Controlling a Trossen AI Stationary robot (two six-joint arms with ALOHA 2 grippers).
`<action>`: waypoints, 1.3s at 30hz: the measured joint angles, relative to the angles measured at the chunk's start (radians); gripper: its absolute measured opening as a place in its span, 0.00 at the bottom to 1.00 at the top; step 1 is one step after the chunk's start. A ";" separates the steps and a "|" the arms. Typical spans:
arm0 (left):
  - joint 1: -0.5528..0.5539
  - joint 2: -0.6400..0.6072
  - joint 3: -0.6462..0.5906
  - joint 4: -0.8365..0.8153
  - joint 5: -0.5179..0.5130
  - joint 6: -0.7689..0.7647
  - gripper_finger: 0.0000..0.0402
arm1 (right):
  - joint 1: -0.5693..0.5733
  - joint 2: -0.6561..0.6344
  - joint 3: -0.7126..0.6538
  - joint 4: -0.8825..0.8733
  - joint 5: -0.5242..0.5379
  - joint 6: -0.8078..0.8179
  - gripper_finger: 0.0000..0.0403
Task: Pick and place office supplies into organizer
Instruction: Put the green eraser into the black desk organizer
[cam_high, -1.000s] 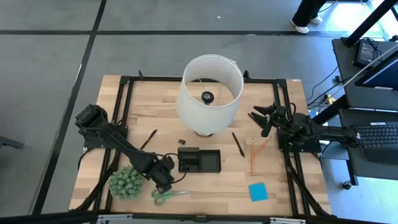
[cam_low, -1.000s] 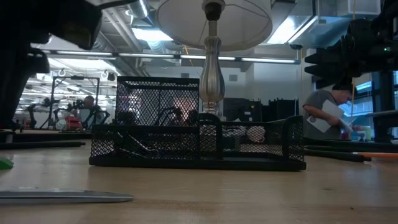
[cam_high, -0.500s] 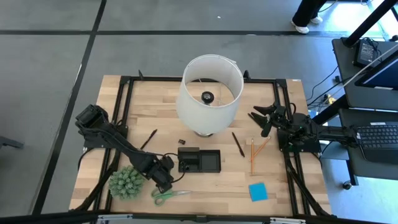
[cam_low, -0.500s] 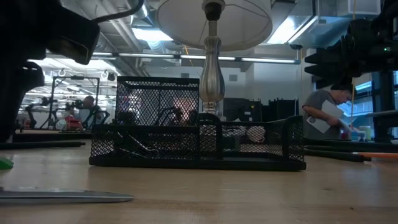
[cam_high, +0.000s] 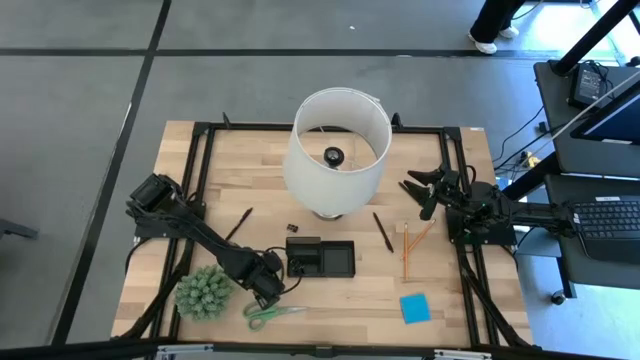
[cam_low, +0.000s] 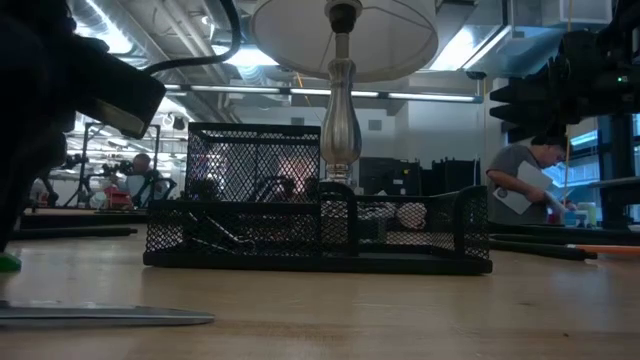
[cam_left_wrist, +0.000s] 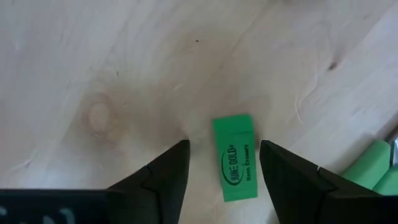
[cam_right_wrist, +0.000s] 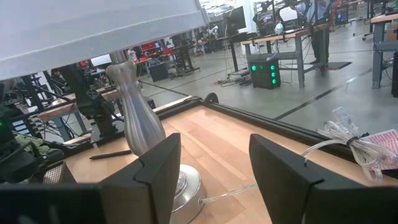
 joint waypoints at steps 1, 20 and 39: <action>0.000 0.001 0.000 -0.001 0.001 0.001 0.46 | 0.000 0.000 0.000 0.000 0.000 0.000 0.48; 0.016 0.006 0.037 -0.063 -0.004 0.035 0.17 | 0.000 0.000 0.000 0.000 0.000 0.003 0.48; 0.038 -0.047 0.163 -0.064 -0.262 0.178 0.17 | 0.000 0.000 0.000 0.000 0.000 0.003 0.48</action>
